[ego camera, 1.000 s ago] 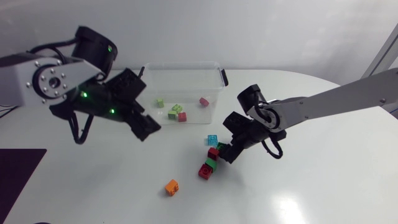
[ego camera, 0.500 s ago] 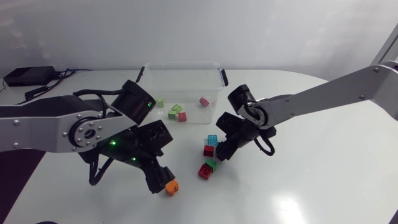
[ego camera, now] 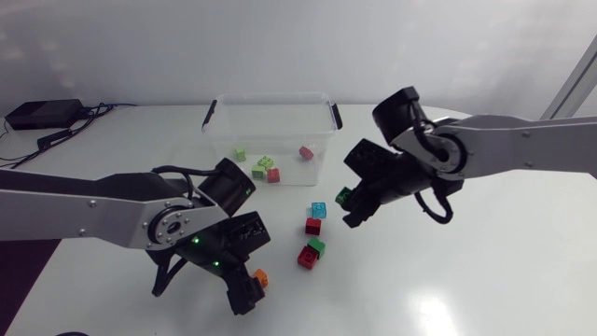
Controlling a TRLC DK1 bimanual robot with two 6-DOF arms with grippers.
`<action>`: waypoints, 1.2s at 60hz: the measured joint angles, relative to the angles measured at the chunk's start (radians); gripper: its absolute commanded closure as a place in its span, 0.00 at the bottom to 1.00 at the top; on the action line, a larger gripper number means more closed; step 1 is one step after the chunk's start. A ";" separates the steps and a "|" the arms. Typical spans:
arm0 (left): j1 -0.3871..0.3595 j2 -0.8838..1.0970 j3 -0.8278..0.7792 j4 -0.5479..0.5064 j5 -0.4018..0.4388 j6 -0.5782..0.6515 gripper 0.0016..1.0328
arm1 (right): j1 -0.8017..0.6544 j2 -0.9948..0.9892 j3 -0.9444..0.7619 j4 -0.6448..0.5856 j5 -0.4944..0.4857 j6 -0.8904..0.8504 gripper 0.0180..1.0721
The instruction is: Place the duplo bricks in the container
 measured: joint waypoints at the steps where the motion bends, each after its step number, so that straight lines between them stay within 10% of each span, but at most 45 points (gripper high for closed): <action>1: -0.001 0.004 -0.001 0.005 0.000 0.000 0.12 | 0.000 -0.011 0.004 -0.007 0.001 0.003 0.74; 10: -0.008 0.056 -0.002 0.055 -0.001 0.000 0.29 | 0.017 -0.067 0.064 -0.034 0.015 0.035 0.74; 18: -0.011 0.098 -0.003 0.088 -0.006 -0.008 0.85 | 0.037 -0.068 0.150 -0.034 0.023 0.080 0.74; 53: 0.078 -0.227 -0.060 -0.002 -0.027 -0.006 0.88 | 0.047 0.303 0.632 -0.018 0.034 0.228 0.73; 65: 0.166 -0.348 0.052 -0.050 -0.026 0.010 0.88 | 0.059 0.451 0.795 -0.030 0.072 0.244 0.12; 72: 0.230 -0.353 0.147 -0.043 -0.015 0.019 0.88 | 0.060 0.452 0.800 -0.054 0.079 0.247 0.07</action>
